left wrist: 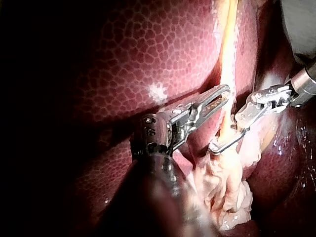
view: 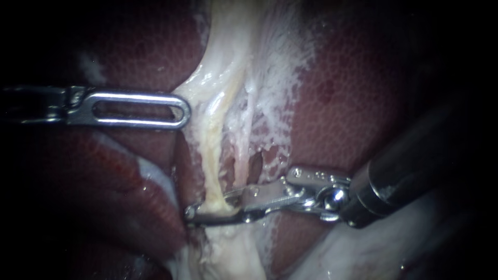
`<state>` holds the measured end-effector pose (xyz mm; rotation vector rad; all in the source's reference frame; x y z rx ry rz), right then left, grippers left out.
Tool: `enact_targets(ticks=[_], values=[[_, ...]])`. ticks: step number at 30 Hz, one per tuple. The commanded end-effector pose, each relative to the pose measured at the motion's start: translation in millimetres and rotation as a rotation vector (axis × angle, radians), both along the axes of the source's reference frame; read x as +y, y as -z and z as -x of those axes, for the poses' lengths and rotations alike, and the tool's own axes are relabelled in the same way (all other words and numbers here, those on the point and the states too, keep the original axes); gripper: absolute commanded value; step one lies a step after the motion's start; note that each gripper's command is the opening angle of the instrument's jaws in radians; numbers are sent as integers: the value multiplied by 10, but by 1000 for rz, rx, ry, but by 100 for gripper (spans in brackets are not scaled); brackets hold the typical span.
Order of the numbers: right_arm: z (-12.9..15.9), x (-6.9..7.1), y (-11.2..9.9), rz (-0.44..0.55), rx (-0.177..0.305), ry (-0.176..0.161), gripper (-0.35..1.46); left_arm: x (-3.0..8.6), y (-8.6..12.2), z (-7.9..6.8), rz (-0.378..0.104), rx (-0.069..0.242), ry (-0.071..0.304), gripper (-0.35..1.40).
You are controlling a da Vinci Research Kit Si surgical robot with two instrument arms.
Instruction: Going back first clip left tube
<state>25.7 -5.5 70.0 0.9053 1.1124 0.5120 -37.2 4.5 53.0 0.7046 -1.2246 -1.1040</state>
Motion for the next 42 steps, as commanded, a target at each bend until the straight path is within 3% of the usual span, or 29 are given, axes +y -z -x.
enact_targets(ticks=[1, 13, 15, 23, 30, 42], values=[[0, 0, 0, 0, 0, 0, -27, 0, 0, 0, 0, -1, 0, -35], [0, -1, 1, 0, 0, 0, -27, 0, 0, 0, 0, 0, 0, -35], [0, -1, 1, 0, 0, 0, -20, 0, 0, 0, 0, 0, 0, -35], [0, 1, 1, 26, 12, 5, 40, -1, 0, 0, 0, 0, 0, -35], [0, 6, 5, 103, 62, 12, 53, -1, 0, 0, 0, 0, 0, -35], [0, 14, 14, 260, 130, 22, 58, -1, 0, 0, 0, 0, 0, -35]])
